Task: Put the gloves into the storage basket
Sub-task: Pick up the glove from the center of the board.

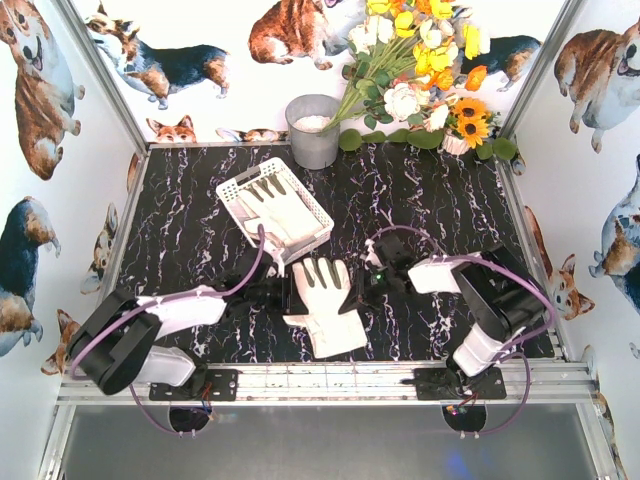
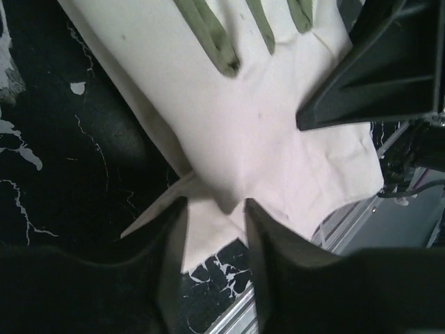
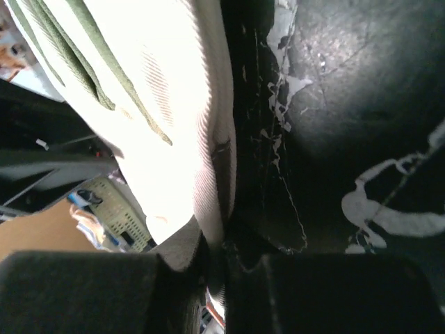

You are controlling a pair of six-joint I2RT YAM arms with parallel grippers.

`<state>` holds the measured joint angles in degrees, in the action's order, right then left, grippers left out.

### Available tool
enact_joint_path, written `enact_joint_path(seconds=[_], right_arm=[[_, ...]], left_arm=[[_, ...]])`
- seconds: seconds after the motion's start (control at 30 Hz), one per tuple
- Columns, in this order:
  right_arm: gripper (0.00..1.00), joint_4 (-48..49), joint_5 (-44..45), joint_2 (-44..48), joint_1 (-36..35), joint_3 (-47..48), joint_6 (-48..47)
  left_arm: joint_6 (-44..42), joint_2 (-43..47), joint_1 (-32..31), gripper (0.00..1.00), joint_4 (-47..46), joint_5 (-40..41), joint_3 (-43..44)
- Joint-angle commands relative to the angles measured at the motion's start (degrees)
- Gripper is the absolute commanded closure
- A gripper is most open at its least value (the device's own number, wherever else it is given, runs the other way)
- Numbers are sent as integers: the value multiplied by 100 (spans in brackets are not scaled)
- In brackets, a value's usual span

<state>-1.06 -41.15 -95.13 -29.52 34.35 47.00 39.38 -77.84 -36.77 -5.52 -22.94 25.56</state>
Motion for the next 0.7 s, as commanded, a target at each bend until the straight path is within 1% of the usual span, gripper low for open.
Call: enact_joint_path(seconds=[0.0, 0.1, 0.17, 0.27, 0.33, 0.47, 0.67], right_arm=[[100, -1092, 1094, 495, -28, 427, -486], [100, -1575, 1391, 580, -28, 593, -687], [100, -1728, 1520, 600, -28, 589, -710], [100, -1770, 1649, 662, -28, 487, -666], [100, -1782, 1740, 730, -28, 415, -618], [100, -1834, 1916, 846, -28, 309, -548], [100, -1895, 2018, 1002, -28, 257, -406]], left_arm=[[241, 477, 29, 62, -410, -5, -197], [381, 787, 67, 49, -302, 74, -179], [427, 1048, 134, 45, 37, 215, -151], [601, 1636, 349, 34, 131, 285, -359], [660, 1979, 580, 30, 241, 198, -484], [522, 2191, 1020, 29, 511, -56, -639], [542, 1800, 1489, 29, 195, -624, -1104]])
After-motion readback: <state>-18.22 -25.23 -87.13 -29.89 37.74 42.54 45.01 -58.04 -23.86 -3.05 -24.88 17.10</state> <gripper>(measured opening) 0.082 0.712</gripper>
